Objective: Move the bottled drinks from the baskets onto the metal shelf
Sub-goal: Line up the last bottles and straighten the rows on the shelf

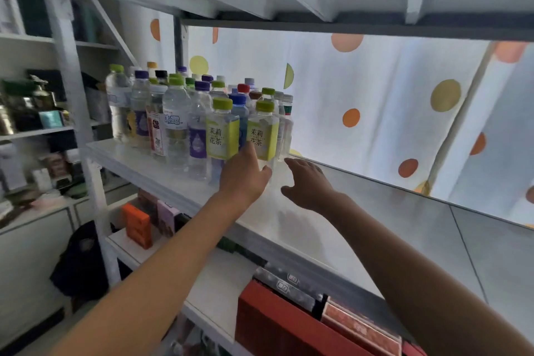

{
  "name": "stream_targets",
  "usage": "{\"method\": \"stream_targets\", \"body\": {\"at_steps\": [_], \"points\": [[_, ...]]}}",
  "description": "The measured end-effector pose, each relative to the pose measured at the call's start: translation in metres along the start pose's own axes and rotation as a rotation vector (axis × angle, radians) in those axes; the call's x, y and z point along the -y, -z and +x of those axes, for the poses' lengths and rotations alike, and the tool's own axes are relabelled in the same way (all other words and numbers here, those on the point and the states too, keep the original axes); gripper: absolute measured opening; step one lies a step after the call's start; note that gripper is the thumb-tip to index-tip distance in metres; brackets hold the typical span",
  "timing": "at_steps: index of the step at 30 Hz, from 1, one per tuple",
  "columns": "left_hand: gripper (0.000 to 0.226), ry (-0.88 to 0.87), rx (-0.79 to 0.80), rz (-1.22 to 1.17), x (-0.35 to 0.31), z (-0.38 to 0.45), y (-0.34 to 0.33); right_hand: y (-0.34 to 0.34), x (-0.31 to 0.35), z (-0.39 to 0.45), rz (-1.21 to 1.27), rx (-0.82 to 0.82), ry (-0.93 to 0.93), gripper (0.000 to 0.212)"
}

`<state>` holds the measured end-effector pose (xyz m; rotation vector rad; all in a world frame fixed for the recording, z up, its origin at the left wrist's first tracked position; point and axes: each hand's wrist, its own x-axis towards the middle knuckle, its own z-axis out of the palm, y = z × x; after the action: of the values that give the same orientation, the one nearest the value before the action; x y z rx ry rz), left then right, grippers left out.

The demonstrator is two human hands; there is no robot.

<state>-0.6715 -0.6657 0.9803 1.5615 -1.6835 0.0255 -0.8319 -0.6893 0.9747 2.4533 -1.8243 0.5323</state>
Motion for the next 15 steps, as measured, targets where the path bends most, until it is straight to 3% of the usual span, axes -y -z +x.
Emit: {"method": "stream_targets", "body": {"at_steps": [8,15], "points": [[0.049,-0.157,0.075,-0.071,0.019,-0.035,0.046,0.024,0.065,-0.053,0.051,-0.357,0.081,0.054],[0.045,-0.183,0.025,-0.054,0.077,-0.064,0.094,0.01,0.144,-0.07,0.038,-0.393,0.165,0.052]]}}
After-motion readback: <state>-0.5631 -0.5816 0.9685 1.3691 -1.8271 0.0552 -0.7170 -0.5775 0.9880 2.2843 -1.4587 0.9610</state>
